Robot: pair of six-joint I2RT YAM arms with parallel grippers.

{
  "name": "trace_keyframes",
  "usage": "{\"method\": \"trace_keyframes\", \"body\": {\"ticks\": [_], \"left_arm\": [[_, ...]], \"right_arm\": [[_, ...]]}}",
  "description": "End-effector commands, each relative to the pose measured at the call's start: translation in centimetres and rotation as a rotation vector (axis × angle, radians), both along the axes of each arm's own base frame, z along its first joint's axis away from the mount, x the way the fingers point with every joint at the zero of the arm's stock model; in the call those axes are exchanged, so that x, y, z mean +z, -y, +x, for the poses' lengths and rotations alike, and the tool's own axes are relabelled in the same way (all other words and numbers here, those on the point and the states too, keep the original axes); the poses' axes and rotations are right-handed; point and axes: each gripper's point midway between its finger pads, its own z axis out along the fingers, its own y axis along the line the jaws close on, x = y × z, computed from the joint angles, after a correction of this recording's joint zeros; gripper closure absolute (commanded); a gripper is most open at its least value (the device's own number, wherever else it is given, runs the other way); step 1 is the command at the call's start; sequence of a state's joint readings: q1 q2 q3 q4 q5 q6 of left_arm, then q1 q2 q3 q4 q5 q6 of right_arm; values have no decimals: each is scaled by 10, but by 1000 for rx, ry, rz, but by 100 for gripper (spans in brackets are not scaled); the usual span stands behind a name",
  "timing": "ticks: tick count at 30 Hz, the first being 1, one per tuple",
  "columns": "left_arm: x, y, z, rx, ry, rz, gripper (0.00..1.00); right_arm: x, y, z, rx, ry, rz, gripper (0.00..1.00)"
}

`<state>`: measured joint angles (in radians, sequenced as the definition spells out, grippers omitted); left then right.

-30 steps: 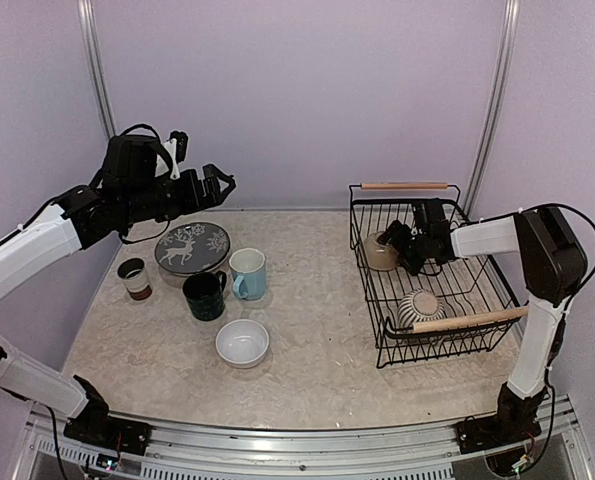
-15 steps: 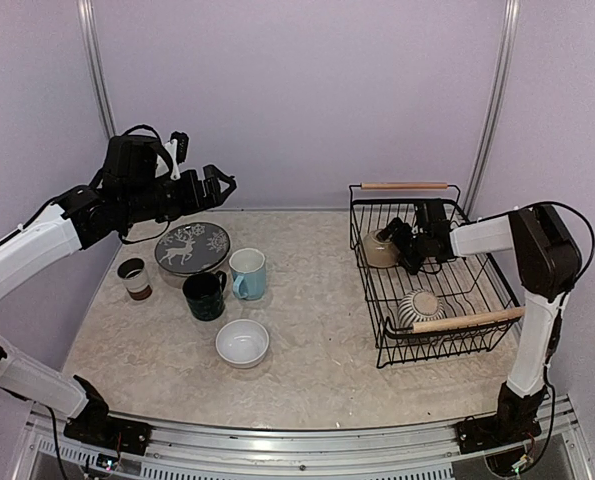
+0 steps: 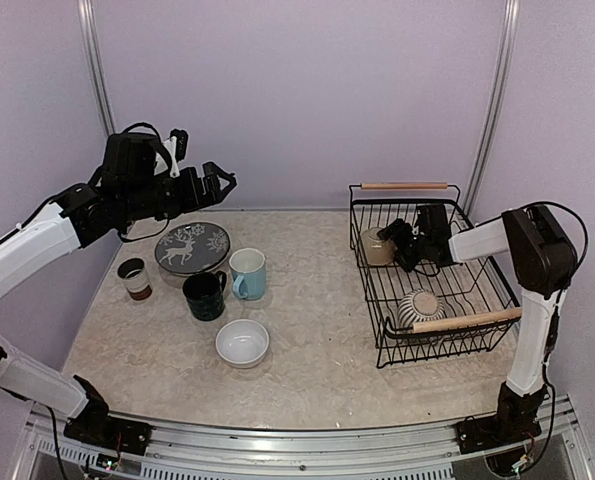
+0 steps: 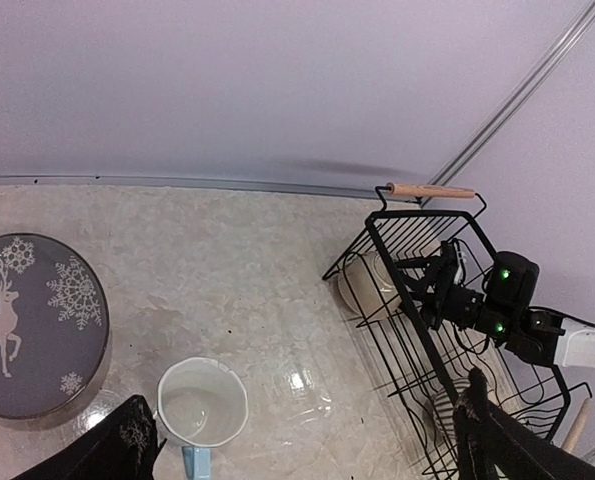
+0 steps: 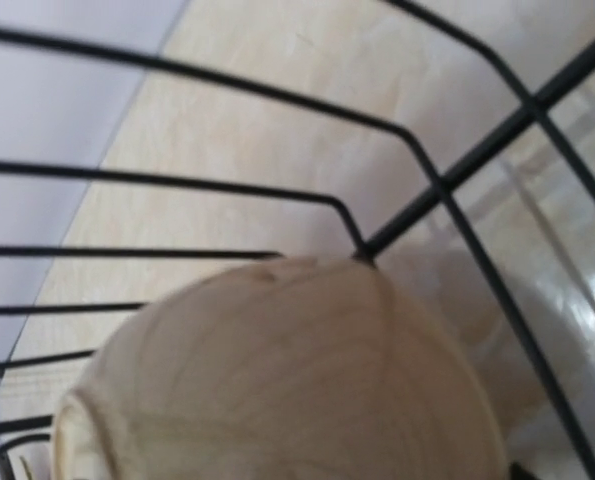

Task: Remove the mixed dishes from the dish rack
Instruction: Adjust the bowl on the dish rack.

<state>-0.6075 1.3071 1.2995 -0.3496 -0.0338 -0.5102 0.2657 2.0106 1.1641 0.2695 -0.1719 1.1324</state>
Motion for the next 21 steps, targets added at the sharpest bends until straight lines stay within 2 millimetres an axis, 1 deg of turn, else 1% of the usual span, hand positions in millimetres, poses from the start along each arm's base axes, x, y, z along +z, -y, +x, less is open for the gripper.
{"method": "trace_keyframes", "body": {"ticks": [1, 6, 11, 16, 21], "left_arm": [[6, 1, 0, -5, 1, -3, 1], [6, 1, -1, -8, -1, -5, 1], [5, 2, 0, -9, -5, -6, 1], [4, 4, -1, -15, -12, -10, 1], [2, 5, -1, -20, -19, -12, 1]], "right_arm": [[-11, 11, -6, -21, 12, -21, 18], [4, 11, -5, -12, 56, -37, 27], [21, 17, -9, -24, 101, -84, 33], [44, 22, -13, -11, 150, -135, 38], [67, 27, -21, -3, 188, -179, 39]]}}
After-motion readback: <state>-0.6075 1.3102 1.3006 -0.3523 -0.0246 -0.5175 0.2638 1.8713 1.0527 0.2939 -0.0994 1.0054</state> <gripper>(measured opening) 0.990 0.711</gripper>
